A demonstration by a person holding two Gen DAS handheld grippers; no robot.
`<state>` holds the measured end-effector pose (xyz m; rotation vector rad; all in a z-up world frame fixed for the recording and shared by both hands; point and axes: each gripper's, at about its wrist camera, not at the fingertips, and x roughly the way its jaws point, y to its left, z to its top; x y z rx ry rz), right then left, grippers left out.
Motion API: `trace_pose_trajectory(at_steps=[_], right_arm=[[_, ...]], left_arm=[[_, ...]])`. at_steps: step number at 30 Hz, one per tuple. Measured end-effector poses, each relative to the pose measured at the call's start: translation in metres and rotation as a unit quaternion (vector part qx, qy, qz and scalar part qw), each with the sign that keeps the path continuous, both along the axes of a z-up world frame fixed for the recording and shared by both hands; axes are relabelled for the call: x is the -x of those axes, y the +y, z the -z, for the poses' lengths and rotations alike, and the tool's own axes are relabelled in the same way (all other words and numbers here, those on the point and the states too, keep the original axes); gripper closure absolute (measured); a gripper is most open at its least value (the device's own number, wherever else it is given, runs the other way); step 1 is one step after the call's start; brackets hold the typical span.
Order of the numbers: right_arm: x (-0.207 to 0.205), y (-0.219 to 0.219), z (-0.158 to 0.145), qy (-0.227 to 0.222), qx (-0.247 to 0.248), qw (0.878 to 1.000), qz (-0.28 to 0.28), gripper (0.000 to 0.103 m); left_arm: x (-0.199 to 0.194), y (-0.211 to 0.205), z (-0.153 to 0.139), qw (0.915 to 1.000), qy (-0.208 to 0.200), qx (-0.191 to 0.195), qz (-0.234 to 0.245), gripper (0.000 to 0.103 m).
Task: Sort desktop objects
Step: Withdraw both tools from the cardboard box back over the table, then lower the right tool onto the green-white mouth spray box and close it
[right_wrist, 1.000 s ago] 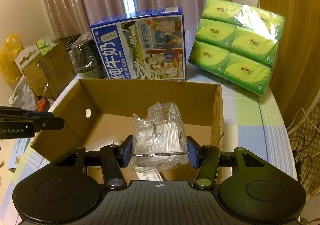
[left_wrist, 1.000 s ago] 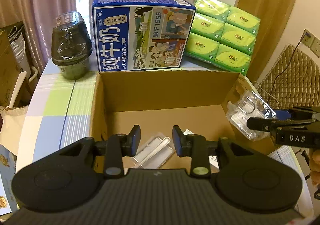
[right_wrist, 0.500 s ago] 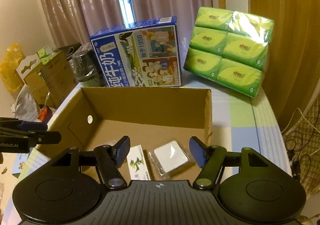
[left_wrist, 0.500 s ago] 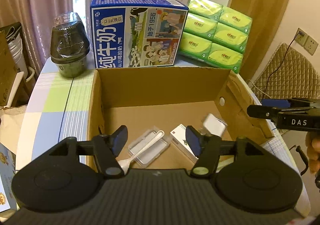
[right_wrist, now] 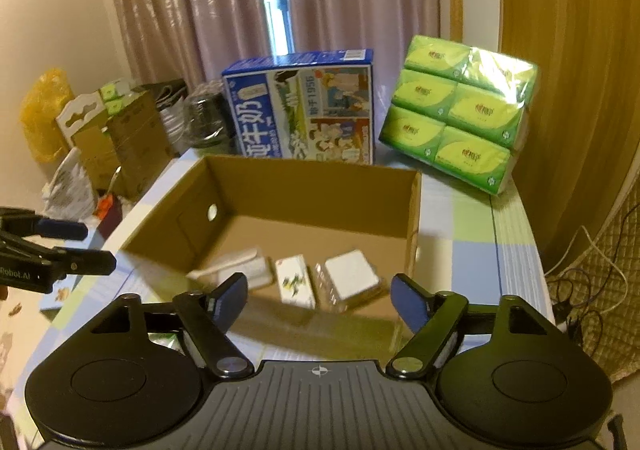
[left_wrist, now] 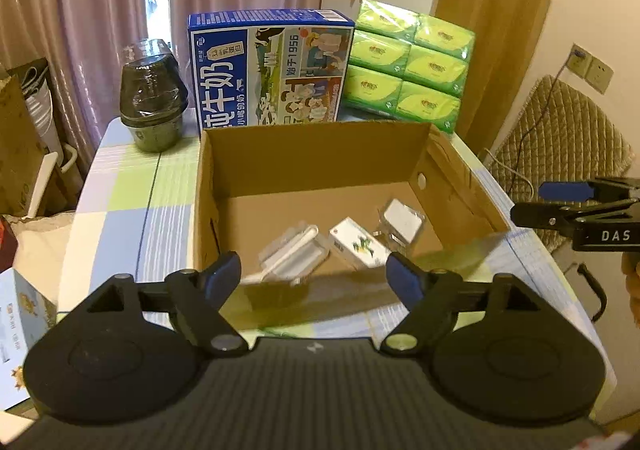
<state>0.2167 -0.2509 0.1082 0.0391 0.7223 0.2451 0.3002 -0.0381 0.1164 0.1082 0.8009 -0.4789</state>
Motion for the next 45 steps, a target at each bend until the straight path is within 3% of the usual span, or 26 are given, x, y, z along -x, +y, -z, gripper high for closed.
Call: trace_pose_trajectory(at_steps=[8,15,27,36,45], right_arm=[[0.059,0.001,0.004,0.014,-0.004,1.0,-0.011,0.008],[0.108,0.006,0.013,0.026,-0.013,1.0,-0.001,0.004],[0.167,0.008,0.032,0.016,-0.026,0.999,0.03,0.002],[0.197,0.014,0.058,-0.002,-0.01,0.999,0.046,0.002],[0.2,0.02,0.086,-0.007,0.004,0.999,0.045,0.002]], left_arm=[[0.057,0.025,-0.002,0.9999,-0.005,-0.009,0.01,0.008],[0.101,0.05,0.009,1.0,0.003,-0.003,-0.006,0.001],[0.156,0.084,0.026,0.9991,0.006,0.001,-0.041,0.001],[0.189,0.071,0.045,0.9989,0.006,0.014,-0.044,0.001],[0.201,0.054,0.072,0.9974,0.004,0.028,-0.067,0.001]])
